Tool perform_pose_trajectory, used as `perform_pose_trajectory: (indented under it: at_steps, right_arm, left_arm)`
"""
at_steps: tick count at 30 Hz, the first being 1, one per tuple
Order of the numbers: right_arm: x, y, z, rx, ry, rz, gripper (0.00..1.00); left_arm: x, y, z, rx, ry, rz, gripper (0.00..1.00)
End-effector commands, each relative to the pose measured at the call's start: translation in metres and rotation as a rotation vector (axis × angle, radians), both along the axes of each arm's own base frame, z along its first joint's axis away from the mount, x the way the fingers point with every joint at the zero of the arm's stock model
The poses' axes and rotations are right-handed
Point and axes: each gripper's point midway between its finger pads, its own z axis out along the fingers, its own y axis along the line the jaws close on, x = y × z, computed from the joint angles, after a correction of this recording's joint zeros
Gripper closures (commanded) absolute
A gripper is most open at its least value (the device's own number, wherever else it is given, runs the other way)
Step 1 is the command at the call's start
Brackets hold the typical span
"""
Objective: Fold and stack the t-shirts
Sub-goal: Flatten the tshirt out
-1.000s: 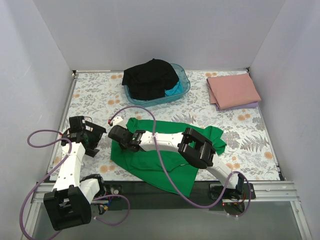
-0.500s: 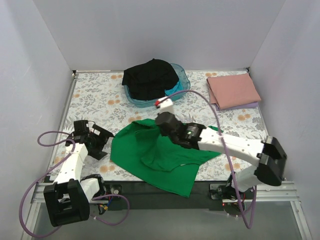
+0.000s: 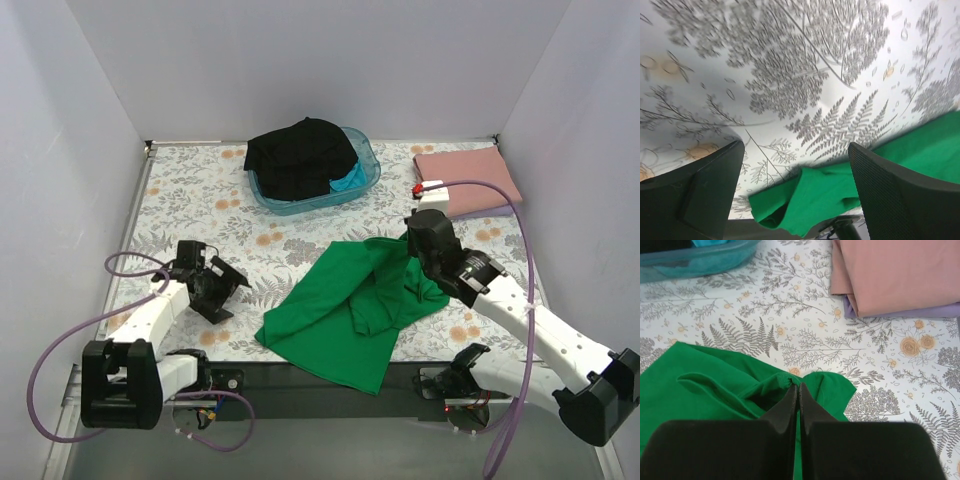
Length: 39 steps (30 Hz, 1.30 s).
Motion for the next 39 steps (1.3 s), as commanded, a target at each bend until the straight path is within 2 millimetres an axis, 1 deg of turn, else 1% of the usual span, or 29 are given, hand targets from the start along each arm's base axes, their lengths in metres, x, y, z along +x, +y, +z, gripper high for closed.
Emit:
perform_pose_trajectory:
  at_steps: [1,3,5,7,9,10,13,15,16,18,19,20,21,22,23,26,28,30,31,32,33,35,36,38,39]
  right_arm:
    - [0.006,0.002,-0.01,-0.037,0.017,0.034,0.99]
    - [0.008,0.0,-0.017,-0.05,0.032,0.02,0.99]
    - [0.011,-0.002,-0.022,-0.055,0.044,0.007,0.99]
    - [0.012,-0.004,-0.027,-0.061,0.058,-0.002,0.99]
    - [0.014,-0.006,-0.03,-0.06,0.066,-0.011,0.99]
    - [0.014,-0.008,-0.033,-0.061,0.074,-0.015,0.99]
    - [0.014,-0.01,-0.039,-0.053,0.089,-0.019,0.99]
    - [0.014,-0.01,-0.041,-0.049,0.096,-0.019,0.99]
    - [0.014,-0.011,-0.044,-0.049,0.101,-0.02,0.99]
    - [0.013,-0.012,-0.048,-0.051,0.113,-0.017,0.99]
    - [0.013,-0.013,-0.049,-0.051,0.116,-0.019,0.99]
    - [0.012,-0.014,-0.052,-0.055,0.123,-0.019,0.99]
    - [0.011,-0.015,-0.054,-0.054,0.127,-0.02,0.99]
    - [0.011,-0.015,-0.055,-0.054,0.129,-0.019,0.99]
    - [0.01,-0.017,-0.058,-0.055,0.136,-0.024,0.99]
    - [0.01,-0.019,-0.061,-0.059,0.145,-0.027,0.99]
    - [0.008,-0.021,-0.065,-0.06,0.15,-0.028,0.99]
    - [0.007,-0.023,-0.066,-0.06,0.154,-0.033,0.99]
    - [0.007,-0.025,-0.065,-0.057,0.151,-0.035,0.99]
    - [0.007,-0.027,-0.066,-0.058,0.152,-0.04,0.99]
    - [0.007,-0.027,-0.066,-0.054,0.153,-0.039,0.99]
    - [0.006,-0.032,-0.067,-0.05,0.152,-0.05,0.99]
    - [0.006,-0.033,-0.067,-0.049,0.152,-0.052,0.99]
    - [0.006,-0.034,-0.068,-0.047,0.157,-0.051,0.99]
    - [0.006,-0.034,-0.069,-0.045,0.158,-0.052,0.99]
  left_arm:
    - [-0.013,-0.013,0.003,-0.016,-0.018,-0.037,0.16]
    - [-0.022,-0.022,0.006,-0.042,-0.023,-0.064,0.16]
    - [-0.027,-0.031,0.014,-0.067,-0.053,-0.095,0.16]
    - [-0.039,-0.044,0.018,-0.097,-0.065,-0.156,0.14]
    - [-0.048,-0.052,0.019,-0.104,-0.055,-0.172,0.14]
    - [-0.055,-0.06,0.019,-0.101,-0.051,-0.213,0.14]
    - [-0.062,-0.064,0.018,-0.046,-0.031,-0.243,0.15]
    - [-0.064,-0.071,0.016,-0.035,-0.007,-0.279,0.19]
    - [-0.066,-0.074,0.019,-0.007,-0.001,-0.293,0.24]
    - [-0.067,-0.074,0.018,0.047,0.019,-0.3,0.27]
    - [-0.074,-0.071,0.018,0.088,0.048,-0.298,0.27]
    - [-0.068,-0.069,0.024,0.118,0.029,-0.29,0.27]
    - [-0.066,-0.066,0.025,0.15,0.024,-0.281,0.27]
    - [-0.068,-0.064,0.026,0.169,0.031,-0.283,0.27]
    - [-0.063,-0.065,0.032,0.176,0.011,-0.274,0.27]
    - [-0.062,-0.069,0.037,0.178,0.003,-0.287,0.27]
    - [-0.061,-0.075,0.04,0.174,-0.009,-0.302,0.27]
    - [-0.06,-0.076,0.038,0.204,0.009,-0.326,0.27]
    - [-0.062,-0.073,0.035,0.232,0.029,-0.336,0.27]
    - [-0.063,-0.073,0.031,0.252,0.053,-0.345,0.27]
    - [-0.064,-0.075,0.029,0.255,0.056,-0.362,0.27]
    - [-0.067,-0.088,0.021,0.206,0.059,-0.402,0.28]
    - [-0.069,-0.089,0.017,0.201,0.069,-0.404,0.28]
    - [-0.071,-0.093,0.011,0.183,0.075,-0.409,0.35]
    - [-0.071,-0.096,0.009,0.168,0.071,-0.412,0.4]
